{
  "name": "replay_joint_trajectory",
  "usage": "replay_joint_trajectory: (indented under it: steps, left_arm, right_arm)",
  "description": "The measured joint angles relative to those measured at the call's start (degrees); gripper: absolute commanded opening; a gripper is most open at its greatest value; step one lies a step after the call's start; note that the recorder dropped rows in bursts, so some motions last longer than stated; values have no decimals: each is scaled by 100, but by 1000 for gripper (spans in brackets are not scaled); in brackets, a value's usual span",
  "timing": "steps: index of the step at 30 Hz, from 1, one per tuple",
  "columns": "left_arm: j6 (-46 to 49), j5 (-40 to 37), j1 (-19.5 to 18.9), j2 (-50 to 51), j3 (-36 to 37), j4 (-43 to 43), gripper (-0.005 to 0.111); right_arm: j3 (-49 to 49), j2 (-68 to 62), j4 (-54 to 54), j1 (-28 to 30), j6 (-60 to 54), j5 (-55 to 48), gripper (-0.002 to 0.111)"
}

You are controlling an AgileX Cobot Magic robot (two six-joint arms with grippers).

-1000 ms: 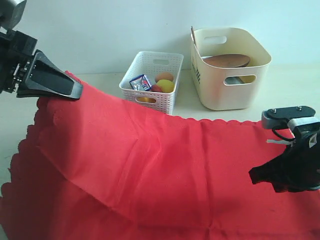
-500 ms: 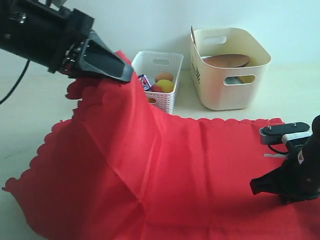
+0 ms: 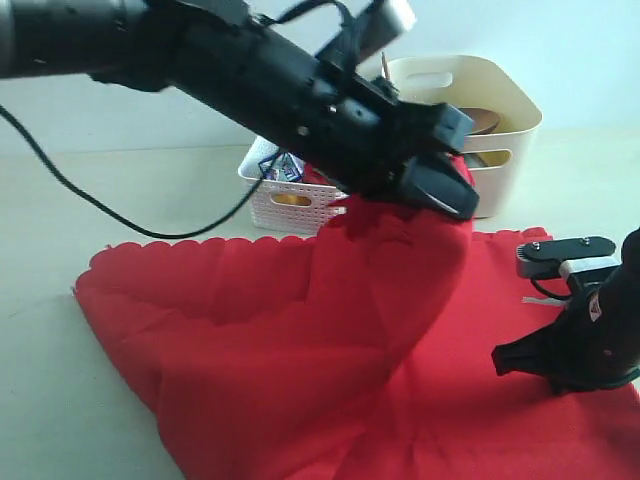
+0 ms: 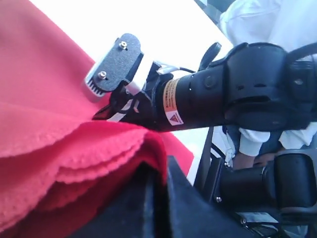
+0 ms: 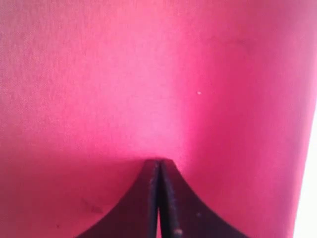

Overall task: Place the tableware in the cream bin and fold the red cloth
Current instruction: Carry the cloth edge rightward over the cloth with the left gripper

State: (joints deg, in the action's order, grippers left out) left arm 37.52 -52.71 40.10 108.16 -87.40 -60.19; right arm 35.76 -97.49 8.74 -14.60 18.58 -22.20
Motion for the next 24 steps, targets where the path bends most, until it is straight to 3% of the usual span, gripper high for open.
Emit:
replay_joint_trajectory:
  steps: [10, 14, 17, 20, 22, 24]
  left_arm:
    - [169, 1063, 926, 1540, -616, -296, 0]
    - [300, 1178, 987, 1814, -636, -728, 0]
    - [749, 1231, 1045, 1824, -738, -1363, 0]
    - [946, 1334, 1210, 2021, -845, -1367, 0]
    - [960, 1498, 1329, 2333, -966, -1378, 8]
    - [987, 1611, 1436, 2630, -1076, -1418, 35]
  right_arm:
    - [124, -25, -42, 0, -13, -172, 0]
    - [703, 128, 563, 0, 98, -1894, 0]
    - [1247, 675, 1960, 0, 558, -3474, 0]
    - [1696, 1209, 2570, 156, 662, -4302, 0]
    - [1796, 1383, 2561, 341, 596, -4344, 0]
    - [1806, 1435, 2436, 465, 466, -4344, 0]
